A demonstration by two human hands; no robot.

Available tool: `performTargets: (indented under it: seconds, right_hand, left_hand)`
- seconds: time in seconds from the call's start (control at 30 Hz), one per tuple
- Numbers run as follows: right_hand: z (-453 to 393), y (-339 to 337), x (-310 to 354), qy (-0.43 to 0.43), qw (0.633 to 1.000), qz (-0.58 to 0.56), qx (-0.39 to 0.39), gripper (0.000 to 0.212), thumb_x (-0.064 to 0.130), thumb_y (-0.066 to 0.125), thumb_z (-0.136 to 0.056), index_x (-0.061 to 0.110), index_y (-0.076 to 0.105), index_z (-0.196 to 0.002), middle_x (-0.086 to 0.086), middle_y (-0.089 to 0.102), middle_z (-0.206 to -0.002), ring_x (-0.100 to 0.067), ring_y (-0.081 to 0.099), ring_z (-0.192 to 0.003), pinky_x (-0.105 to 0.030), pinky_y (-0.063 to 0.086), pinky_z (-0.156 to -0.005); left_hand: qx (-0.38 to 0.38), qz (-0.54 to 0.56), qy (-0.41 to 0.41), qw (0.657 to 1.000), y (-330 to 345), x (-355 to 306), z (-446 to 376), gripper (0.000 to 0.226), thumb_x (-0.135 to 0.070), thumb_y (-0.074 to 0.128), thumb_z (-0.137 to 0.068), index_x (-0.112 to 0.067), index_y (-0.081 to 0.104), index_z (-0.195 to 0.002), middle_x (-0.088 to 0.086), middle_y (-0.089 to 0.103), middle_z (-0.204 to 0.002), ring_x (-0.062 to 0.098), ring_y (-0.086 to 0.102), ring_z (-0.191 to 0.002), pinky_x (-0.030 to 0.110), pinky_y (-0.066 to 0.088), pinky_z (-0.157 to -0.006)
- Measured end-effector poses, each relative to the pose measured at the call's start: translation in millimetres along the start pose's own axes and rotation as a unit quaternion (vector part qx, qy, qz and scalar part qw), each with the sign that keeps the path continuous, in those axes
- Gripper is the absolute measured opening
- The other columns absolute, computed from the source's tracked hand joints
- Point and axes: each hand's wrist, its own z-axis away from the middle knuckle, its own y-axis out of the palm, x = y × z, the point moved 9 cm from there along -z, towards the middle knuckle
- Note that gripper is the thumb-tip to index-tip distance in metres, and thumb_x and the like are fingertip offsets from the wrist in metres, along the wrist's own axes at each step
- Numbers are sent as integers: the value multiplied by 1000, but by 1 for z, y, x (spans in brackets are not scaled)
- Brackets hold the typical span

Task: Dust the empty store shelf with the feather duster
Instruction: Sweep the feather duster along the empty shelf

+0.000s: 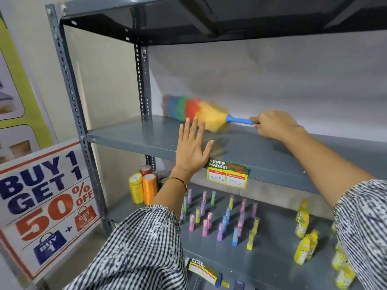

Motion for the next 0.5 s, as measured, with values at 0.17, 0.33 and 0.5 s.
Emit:
performTargets:
  seconds: [0.17,0.33,0.5]
  right_hand:
    - [-10,1,5,-9,999,-31,-8,36,26,44,-99,32,55,-133,-12,62,-126,-36,57,-109,-35,47,-84]
    - [-20,14,16,-22,999,-48,12,35,25,45,-98,28,58,-131,-12,63,-125,-35,58,-108,-36,48,-86]
    - [-33,20,5,-12,998,-69,-9,34,25,45,-98,28,59,-130,-12,64,-122,-37,59,-105,-37,49,-86]
  left_hand:
    - [-5,-2,4,1000,1,1,1,74,-55,10,-95,-3,32,-142,22,26,-150,38,14,-140,49,5,-115]
    - [-13,0,1,1000,0,2,0,74,-56,9,-95,-3,33,-142,21,28,-150,38,14,-140,50,6,-114]
    - [-28,0,0,1000,-1,1,0,74,-56,9,-95,-3,34,-141,21,30,-149,37,16,-140,49,6,-114]
